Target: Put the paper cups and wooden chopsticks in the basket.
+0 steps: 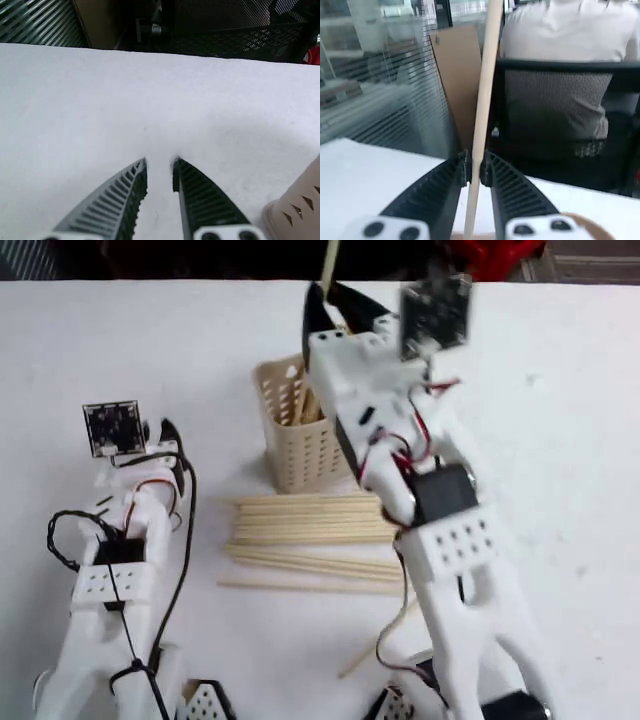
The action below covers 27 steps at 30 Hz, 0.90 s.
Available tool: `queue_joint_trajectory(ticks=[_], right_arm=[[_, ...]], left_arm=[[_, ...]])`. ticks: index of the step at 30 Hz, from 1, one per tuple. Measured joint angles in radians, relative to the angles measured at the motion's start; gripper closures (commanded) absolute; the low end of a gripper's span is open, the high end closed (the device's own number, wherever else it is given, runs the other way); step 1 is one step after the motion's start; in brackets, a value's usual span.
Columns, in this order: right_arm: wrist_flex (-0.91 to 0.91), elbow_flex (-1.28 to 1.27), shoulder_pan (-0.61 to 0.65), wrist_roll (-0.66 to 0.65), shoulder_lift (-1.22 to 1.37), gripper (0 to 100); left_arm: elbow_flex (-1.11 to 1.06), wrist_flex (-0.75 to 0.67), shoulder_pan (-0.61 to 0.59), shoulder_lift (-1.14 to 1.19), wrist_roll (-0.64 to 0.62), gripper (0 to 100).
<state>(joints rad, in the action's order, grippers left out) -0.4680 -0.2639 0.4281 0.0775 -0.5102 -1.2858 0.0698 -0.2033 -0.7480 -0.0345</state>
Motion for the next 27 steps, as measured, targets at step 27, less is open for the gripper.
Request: queue_joint_trajectory(ticks=[27], right_arm=[[-0.741,0.008,-0.203,-0.031,-0.196,95.7]], left_arm=[[0.023,0.115,0.0,-0.014,0.015,90]])
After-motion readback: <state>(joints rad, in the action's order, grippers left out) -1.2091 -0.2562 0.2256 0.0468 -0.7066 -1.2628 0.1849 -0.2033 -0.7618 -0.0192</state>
